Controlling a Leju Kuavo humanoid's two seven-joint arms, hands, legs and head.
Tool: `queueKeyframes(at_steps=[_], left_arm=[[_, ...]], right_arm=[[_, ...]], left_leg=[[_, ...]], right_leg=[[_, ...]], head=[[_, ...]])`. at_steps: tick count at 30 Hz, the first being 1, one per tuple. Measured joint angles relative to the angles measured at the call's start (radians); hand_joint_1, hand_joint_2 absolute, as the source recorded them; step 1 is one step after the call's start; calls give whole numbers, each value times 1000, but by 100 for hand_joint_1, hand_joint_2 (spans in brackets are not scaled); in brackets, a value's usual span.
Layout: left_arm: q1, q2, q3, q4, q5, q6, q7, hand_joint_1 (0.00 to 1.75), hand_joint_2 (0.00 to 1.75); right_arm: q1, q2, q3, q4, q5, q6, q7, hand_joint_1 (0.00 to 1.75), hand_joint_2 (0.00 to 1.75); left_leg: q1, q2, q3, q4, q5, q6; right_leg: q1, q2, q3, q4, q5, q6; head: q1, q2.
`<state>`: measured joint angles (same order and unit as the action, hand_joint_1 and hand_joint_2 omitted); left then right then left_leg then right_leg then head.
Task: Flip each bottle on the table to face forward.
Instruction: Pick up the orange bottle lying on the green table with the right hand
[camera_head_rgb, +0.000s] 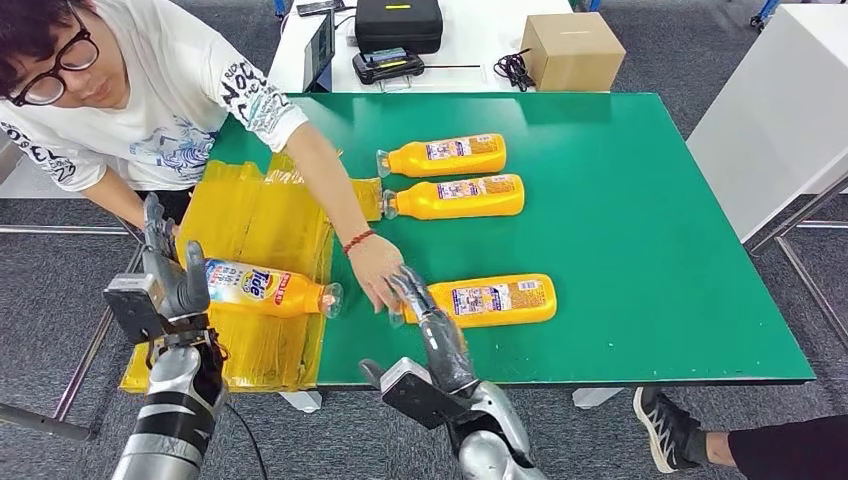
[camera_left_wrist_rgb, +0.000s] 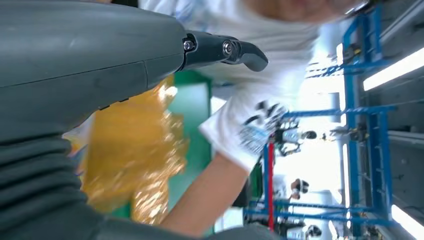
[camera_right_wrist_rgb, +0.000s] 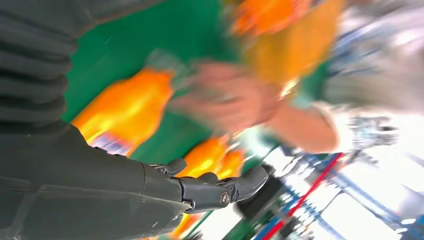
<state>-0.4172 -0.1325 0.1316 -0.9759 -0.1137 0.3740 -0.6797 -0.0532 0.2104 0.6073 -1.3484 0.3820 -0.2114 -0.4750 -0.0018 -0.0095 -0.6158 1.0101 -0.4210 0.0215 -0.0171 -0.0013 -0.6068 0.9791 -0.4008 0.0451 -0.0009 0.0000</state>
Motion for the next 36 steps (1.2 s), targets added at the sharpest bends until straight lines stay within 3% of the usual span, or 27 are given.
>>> queueKeyframes(at_steps=[3, 7, 9, 20, 30, 36], left_arm=[[70, -24, -2, -75, 45, -41, 6, 0, 175], [277, -96, -31, -192, 96, -89, 15, 0, 175], [305, -109, -36, -199, 104, -90, 14, 0, 175], [339, -125, -42, -204, 130, -135, 21, 0, 175], [338, -139, -86, -153, 131, -155, 25, 0, 175], [326, -139, -107, -113, 124, -153, 31, 0, 175]], right_arm=[[-1, -45, -24, -14, 99, -17, 59, 0, 175], [-33, -228, -129, -63, 307, 38, 230, 0, 175], [-55, -263, -138, -65, 317, 61, 245, 0, 175], [-111, -320, -142, -62, 300, 103, 265, 0, 175], [-317, -386, -76, 152, 140, 348, 287, 0, 175], [-407, -416, -31, 272, 105, 389, 282, 0, 175]], left_leg=[[-1, 1, 0, 0, -1, 0], [-3, 1, -1, 0, -2, 2], [-3, 1, -1, 0, -2, 2], [-3, 1, -1, 0, -2, 2], [-4, 0, -2, 1, 0, 4], [-3, 0, -2, 1, 0, 4]], right_leg=[[-1, 0, -1, 0, 0, 0], [-2, 0, -1, -1, 0, 1], [-2, 0, -2, -1, 0, 1], [-1, 0, -2, 0, 0, 1], [-3, 0, -1, 0, 1, 2], [-3, 0, -1, 0, 1, 2]], head=[[-1, 0], [0, 0], [0, 0], [-1, 0], [-1, 0], [-1, 0]])
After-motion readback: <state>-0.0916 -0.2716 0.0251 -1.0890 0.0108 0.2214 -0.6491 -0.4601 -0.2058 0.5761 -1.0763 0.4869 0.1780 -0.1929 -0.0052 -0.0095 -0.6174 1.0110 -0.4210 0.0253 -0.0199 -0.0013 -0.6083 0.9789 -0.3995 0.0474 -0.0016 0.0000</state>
